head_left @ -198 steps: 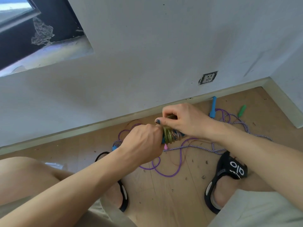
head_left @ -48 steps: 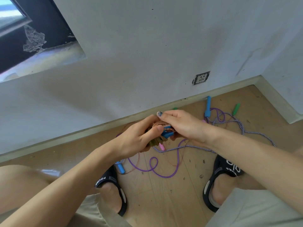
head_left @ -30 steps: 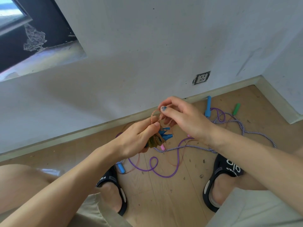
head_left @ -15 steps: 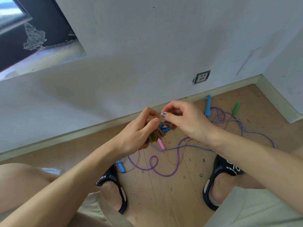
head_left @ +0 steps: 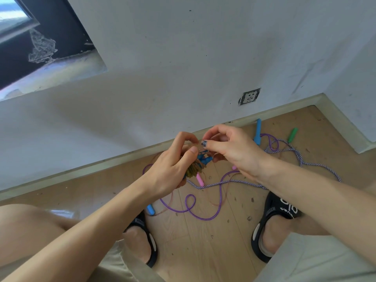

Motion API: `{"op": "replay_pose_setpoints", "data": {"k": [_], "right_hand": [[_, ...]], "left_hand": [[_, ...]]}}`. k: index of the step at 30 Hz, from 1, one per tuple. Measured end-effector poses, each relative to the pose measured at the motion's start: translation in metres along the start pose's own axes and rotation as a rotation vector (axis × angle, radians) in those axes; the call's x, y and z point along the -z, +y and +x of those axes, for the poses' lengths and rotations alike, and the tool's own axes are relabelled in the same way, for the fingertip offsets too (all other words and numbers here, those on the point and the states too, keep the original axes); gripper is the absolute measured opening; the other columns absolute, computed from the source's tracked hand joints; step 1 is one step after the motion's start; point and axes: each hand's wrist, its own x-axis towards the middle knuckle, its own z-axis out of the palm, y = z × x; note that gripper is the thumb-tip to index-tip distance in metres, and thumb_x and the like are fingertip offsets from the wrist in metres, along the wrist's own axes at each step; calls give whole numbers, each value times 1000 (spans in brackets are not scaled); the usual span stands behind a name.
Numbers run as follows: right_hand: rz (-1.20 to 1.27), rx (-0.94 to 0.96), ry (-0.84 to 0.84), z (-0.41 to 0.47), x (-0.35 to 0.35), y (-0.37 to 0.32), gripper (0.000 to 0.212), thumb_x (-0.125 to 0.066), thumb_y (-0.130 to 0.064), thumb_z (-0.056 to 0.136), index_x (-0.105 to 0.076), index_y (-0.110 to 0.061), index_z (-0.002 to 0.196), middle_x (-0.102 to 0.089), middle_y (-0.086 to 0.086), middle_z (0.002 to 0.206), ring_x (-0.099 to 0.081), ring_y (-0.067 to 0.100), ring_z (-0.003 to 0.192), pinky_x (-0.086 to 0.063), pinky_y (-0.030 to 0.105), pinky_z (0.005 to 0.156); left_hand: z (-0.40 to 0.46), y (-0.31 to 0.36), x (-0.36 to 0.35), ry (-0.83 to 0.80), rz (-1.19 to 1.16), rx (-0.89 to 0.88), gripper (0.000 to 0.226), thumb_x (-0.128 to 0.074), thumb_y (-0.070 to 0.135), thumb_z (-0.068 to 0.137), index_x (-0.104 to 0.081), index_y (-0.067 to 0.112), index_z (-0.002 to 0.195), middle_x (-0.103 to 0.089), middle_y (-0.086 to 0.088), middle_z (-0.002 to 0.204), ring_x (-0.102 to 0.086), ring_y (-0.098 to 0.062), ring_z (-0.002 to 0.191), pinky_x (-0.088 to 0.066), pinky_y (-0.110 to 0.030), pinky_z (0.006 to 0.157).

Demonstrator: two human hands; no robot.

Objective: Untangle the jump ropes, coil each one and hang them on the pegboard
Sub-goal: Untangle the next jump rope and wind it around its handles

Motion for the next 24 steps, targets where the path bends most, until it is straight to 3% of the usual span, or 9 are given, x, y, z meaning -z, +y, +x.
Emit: {"op": "replay_pose_setpoints", "data": {"k": [8, 12, 17, 24], "right_hand": [[-36, 56, -38, -3, 0, -6, 13, -62, -10, 96, -68, -2, 104, -70, 14, 95, -71, 20, 88, -60, 26, 74], [-123, 142, -71, -4, 5, -10, 9, -66, -9, 92, -71, -7, 100, -72, 9, 95, -71, 13, 89, -59, 25, 73], [-302, 288, -62, -6, 8, -8, 9, -73, -12, 86, -72, -14, 95, -74, -3, 92, -71, 9, 89, -59, 31, 82], [-479, 461, -41, -4, 6, -4, 2, -73, -12, 86, -72, -12, 86, -69, -3, 86, -69, 13, 83, -58, 35, 74]], "left_hand": [[1, -1, 0, 74, 8, 6, 19, -35, 33, 108, -48, 20, 103, -57, -22, 87, -41, -13, 48, -40, -22, 45], [3, 0, 3, 86, -66, 20, 21, -34, 32, 108, -47, 17, 102, -52, -17, 79, -42, -18, 49, -37, -26, 42], [5, -3, 4, 53, -96, 39, 19, -33, 33, 108, -46, 18, 105, -53, -26, 82, -41, -20, 47, -34, -30, 43], [1, -4, 5, -7, -144, 71, 21, -34, 33, 108, -44, 15, 108, -50, -38, 89, -40, -25, 52, -31, -34, 46]]}}
